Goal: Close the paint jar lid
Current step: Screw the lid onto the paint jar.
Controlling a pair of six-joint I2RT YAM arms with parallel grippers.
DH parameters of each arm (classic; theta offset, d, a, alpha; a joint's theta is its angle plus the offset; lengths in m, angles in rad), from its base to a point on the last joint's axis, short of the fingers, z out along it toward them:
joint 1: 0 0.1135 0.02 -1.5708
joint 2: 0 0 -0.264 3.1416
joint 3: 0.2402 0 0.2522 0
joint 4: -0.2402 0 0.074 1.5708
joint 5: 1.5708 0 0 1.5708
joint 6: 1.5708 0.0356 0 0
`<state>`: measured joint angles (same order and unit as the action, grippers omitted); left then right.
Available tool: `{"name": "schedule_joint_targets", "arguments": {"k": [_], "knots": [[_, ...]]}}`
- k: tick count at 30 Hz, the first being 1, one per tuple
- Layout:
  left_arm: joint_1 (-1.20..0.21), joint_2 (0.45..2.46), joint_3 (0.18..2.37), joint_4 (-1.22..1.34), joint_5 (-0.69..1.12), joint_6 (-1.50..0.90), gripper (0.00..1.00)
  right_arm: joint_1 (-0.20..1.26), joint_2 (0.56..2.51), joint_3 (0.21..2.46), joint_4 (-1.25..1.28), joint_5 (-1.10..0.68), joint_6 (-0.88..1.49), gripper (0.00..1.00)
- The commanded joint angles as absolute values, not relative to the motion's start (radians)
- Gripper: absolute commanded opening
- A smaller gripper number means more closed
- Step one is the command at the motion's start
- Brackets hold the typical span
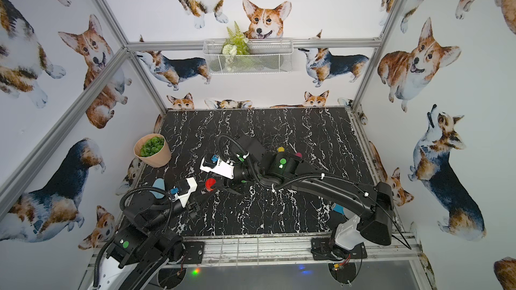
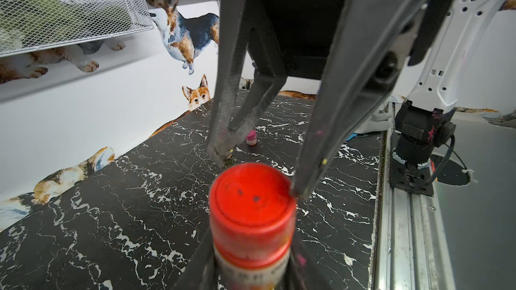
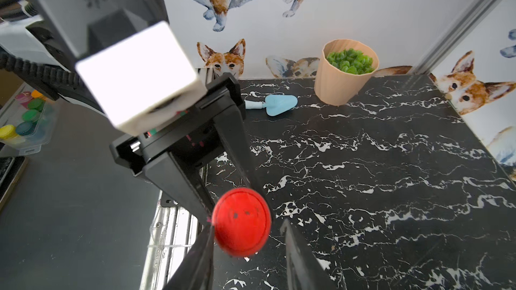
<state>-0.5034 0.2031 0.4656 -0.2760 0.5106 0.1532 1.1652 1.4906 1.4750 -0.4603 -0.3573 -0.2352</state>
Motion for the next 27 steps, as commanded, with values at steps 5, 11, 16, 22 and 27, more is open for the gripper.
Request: {"name": "schedule_joint_targets", "arguments": {"k": [5,11,16,22,27], "knots": [[-0.502,0.204,0.469,-0.242,0.513,0.165,0.31,1.165,1.509,1.509,-0.458,-0.41,-0.267,0.33],[-0.502,0.204,0.47,-0.244,0.499,0.17,0.31,1.166,1.525,1.511,-0.47,-0.427,-0.26,0.28],[-0.502,0.201,0.471,-0.247,0.488,0.172,0.3,1.171,1.527,1.497,-0.46,-0.428,-0.251,0.27],[-0.502,0.199,0.472,-0.254,0.458,0.182,0.3,1.179,1.517,1.499,-0.468,-0.454,-0.247,0.3],[-0.502,0.201,0.473,-0.258,0.445,0.186,0.3,1.189,1.515,1.508,-0.5,-0.465,-0.247,0.32]]}}
